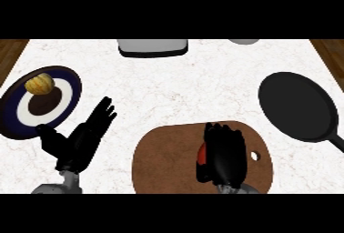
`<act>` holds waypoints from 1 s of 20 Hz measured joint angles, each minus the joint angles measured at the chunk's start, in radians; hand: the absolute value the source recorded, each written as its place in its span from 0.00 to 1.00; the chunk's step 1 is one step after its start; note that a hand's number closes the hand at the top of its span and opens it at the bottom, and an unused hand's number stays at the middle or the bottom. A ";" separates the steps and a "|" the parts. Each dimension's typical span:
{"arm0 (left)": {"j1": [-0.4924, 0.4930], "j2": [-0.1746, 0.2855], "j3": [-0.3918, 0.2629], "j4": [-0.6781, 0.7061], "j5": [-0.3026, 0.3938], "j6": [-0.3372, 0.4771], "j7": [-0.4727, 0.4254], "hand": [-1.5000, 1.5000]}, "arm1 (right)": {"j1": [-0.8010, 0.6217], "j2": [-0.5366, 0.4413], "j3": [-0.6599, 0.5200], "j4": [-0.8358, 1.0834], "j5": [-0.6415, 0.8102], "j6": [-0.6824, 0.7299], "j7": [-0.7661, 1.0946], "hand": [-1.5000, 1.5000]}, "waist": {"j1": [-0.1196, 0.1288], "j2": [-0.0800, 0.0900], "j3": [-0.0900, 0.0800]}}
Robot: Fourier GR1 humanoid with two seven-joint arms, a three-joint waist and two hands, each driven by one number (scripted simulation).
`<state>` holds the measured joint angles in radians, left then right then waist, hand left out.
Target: Pick the bell pepper from the cutting board and place it in the pan
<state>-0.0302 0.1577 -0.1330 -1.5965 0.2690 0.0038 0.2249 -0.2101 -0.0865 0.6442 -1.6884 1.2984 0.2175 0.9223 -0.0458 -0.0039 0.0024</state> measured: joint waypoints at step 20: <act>-0.028 -0.035 -0.010 0.035 -0.023 -0.021 -0.001 0.50 | 0.123 -0.040 -0.366 -0.167 -0.179 -0.542 -0.164 1.00 | 0.044 0.005 -0.002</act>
<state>-0.0587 0.1223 -0.1434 -1.5612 0.2455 -0.0171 0.2235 -0.0867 -0.1265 0.2781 -1.8556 1.1191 -0.3245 0.7585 -0.0014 0.0011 0.0007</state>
